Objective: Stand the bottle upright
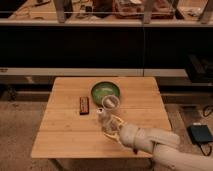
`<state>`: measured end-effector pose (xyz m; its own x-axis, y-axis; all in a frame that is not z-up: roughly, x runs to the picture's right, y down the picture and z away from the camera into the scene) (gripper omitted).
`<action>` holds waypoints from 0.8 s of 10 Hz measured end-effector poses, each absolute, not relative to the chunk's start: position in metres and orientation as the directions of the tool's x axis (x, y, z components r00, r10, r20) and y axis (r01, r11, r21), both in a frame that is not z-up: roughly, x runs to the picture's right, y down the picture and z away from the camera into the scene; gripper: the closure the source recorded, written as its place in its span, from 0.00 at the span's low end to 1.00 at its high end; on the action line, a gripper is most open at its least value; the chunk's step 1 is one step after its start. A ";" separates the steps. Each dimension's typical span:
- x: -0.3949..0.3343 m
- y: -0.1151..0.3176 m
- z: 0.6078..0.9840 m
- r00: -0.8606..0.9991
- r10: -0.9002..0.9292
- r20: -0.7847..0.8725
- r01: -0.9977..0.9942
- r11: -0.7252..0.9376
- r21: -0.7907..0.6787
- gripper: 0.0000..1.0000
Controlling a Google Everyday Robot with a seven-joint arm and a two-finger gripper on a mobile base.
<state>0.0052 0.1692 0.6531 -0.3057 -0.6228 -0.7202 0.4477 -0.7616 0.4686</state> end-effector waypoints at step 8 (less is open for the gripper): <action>0.114 0.076 0.771 -0.376 -0.551 -0.745 0.609 -0.753 0.250 0.99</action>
<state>0.1135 0.0764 0.7707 -0.3760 -0.5514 -0.7447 0.6089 -0.7528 0.2499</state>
